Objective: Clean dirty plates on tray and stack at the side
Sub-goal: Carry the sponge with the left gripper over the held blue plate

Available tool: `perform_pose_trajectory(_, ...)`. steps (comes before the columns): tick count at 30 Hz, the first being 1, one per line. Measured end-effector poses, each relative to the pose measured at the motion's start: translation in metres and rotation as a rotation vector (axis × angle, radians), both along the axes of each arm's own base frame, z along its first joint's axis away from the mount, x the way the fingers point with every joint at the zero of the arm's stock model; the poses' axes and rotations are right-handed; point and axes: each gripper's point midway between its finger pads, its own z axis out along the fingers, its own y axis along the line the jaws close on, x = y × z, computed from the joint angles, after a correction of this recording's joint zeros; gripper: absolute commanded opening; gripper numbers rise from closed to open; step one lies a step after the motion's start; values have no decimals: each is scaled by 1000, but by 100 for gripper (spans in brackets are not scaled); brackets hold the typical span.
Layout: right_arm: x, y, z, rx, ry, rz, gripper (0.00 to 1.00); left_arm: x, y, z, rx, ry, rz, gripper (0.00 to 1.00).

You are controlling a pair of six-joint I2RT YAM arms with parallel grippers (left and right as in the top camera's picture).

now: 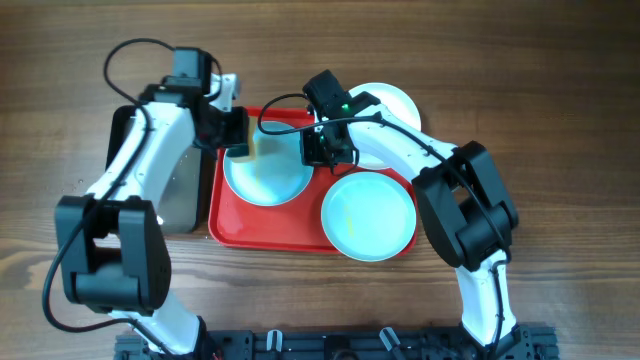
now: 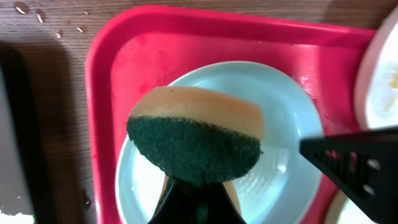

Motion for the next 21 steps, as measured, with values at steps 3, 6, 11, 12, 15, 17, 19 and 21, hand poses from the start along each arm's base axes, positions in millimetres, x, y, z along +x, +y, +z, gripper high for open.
perform_pose_trajectory(3,0,0,0,3,1,3,4,-2,-4,-14,75,-7,31,4)
perform_pose_trajectory(6,0,0,0,7,4,2,4,-9,0,-30,148,1,73,4)
perform_pose_trajectory(11,0,0,0,20,12,1,4,-19,9,-51,272,-8,169,4)
perform_pose_trajectory(12,0,0,0,20,13,0,4,-18,9,-52,281,-15,177,4)
perform_pose_trajectory(15,0,0,0,21,14,0,4,-17,4,-53,299,-37,181,4)
perform_pose_trajectory(17,-1,0,0,22,15,1,4,-18,-1,-55,304,-44,170,4)
perform_pose_trajectory(19,-1,0,0,21,16,0,4,-15,-7,-60,303,-51,156,4)
perform_pose_trajectory(21,-1,-1,0,21,17,0,4,-13,-12,-67,303,-51,147,4)
